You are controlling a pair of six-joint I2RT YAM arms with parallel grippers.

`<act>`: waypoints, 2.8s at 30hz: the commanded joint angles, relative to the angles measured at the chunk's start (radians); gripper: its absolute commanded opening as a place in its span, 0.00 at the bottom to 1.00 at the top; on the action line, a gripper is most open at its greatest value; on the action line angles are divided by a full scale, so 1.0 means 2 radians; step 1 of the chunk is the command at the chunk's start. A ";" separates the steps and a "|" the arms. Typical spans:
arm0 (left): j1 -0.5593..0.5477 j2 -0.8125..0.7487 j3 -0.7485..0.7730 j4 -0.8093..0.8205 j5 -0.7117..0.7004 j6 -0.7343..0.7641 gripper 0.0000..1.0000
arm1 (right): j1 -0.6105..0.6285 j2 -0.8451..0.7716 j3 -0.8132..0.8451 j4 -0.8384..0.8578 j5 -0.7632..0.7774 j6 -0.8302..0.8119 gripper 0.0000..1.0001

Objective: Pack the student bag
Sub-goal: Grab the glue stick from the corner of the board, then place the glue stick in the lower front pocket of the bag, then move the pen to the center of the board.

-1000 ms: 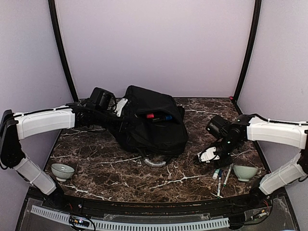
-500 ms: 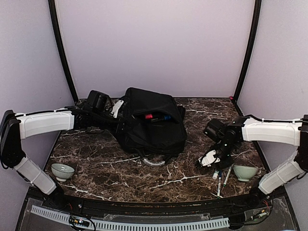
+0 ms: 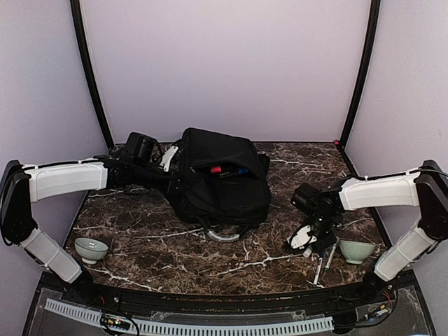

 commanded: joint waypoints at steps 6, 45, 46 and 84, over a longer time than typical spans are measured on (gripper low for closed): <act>0.005 -0.018 0.009 0.061 0.020 0.006 0.00 | 0.004 0.038 0.025 0.027 -0.015 0.027 0.22; 0.013 -0.038 0.014 0.054 0.046 0.005 0.00 | 0.077 0.300 0.434 0.297 0.126 0.154 0.10; 0.013 -0.039 0.014 0.054 0.046 0.005 0.00 | 0.077 0.308 0.434 0.312 0.142 0.144 0.11; 0.021 -0.045 0.007 0.057 0.043 0.004 0.00 | 0.061 0.020 0.221 -0.075 -0.181 0.129 0.49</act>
